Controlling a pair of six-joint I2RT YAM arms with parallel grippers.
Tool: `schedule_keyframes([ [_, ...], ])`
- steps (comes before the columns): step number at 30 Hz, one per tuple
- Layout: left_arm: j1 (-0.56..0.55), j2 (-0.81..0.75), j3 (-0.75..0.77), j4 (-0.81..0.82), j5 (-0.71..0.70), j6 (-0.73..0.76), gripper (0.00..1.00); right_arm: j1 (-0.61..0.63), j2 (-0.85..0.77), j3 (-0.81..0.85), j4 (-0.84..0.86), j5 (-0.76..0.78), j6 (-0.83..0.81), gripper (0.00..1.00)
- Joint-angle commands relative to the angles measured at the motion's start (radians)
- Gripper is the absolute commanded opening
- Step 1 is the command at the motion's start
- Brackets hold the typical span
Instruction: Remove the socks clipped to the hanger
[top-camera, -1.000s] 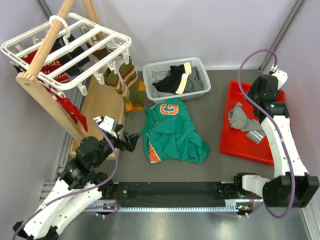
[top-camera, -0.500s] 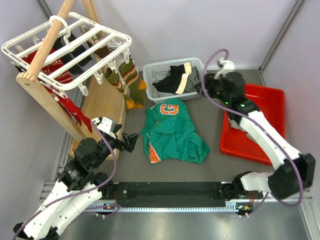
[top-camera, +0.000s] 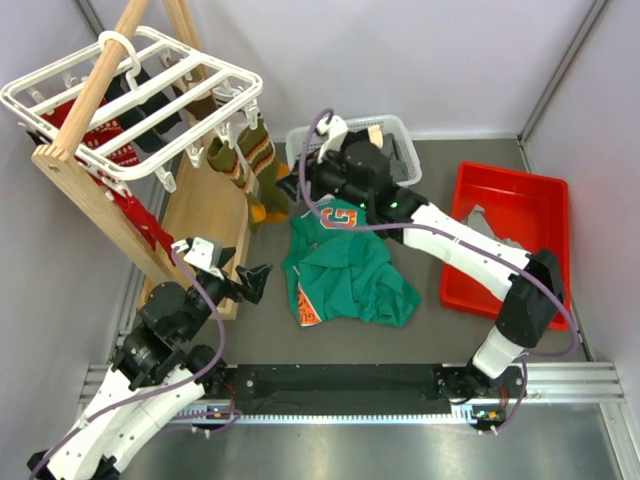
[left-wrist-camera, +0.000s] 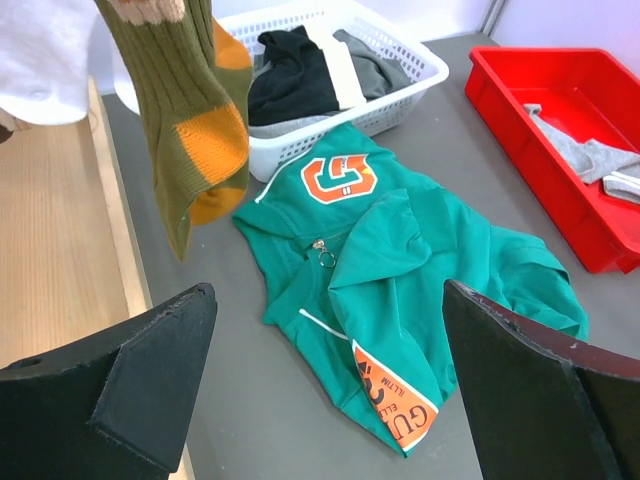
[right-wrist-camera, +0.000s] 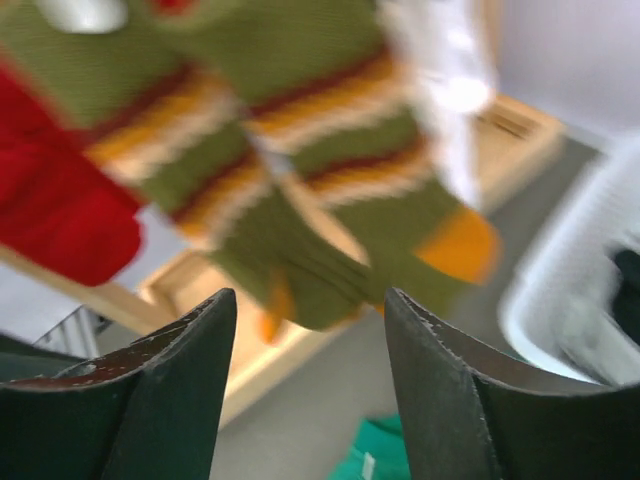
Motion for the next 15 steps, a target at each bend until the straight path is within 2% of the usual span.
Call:
schedule_keyframes([
  [1, -0.002, -0.025, -0.009, 0.044, -0.033, 0.009, 0.99, 0.092, 0.06, 0.108, 0.16, -0.045, -0.076, 0.63],
  [12, -0.002, -0.052, -0.012, 0.046, -0.07, 0.009, 0.99, 0.173, 0.225, 0.303, 0.094, 0.032, -0.142, 0.65],
  [15, -0.002, -0.05, -0.012, 0.046, -0.074, 0.012, 0.99, 0.179, 0.244, 0.334, 0.061, 0.061, -0.139, 0.5],
])
